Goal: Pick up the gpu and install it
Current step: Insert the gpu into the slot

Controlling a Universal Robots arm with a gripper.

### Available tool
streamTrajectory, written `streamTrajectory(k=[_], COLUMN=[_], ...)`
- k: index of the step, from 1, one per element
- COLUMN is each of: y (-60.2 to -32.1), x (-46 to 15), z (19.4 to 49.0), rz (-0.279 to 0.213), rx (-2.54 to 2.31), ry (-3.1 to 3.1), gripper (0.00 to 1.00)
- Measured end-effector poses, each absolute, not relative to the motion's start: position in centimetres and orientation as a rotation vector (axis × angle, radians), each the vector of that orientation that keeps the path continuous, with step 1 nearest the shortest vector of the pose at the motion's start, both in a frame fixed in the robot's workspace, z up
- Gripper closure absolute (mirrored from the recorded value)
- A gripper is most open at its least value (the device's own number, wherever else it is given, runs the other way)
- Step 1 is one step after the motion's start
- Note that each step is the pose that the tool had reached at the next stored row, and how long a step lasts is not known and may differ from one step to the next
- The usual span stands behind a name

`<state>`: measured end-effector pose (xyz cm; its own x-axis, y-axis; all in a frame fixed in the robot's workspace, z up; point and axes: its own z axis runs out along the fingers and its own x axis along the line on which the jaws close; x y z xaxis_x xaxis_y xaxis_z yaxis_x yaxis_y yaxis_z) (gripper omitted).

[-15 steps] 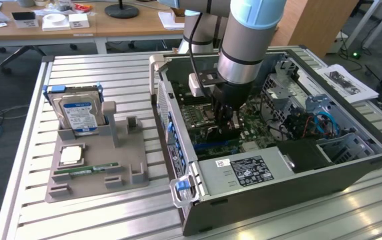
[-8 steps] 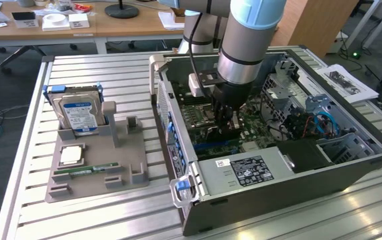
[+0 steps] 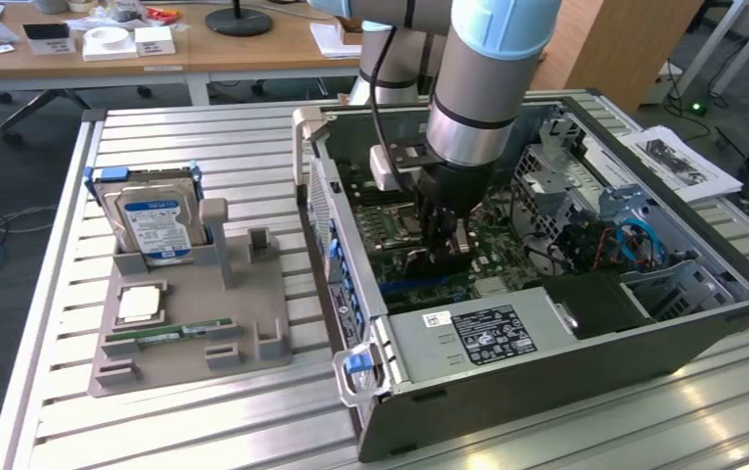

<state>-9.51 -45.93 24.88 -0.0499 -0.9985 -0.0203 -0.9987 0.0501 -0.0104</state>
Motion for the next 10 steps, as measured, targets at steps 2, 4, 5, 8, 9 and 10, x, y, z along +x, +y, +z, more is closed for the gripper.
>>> streamTrajectory(k=[2,4,5,8,9,10], y=[-45.95,-45.95,-45.95,-45.95,-45.95,-45.95], x=[-9.51,-9.52,-9.52,-9.52,-9.52,-9.53], z=[24.92,24.93,24.96,25.14,25.2,25.25], rz=[0.006,0.006,0.006,0.005,0.004,0.004], rx=[-2.151,-2.151,-2.151,-2.15,-2.15,-2.149], ry=[2.264,2.264,2.264,2.265,2.265,2.265], gripper=[0.73,0.73,0.73,0.73,0.73,0.73])
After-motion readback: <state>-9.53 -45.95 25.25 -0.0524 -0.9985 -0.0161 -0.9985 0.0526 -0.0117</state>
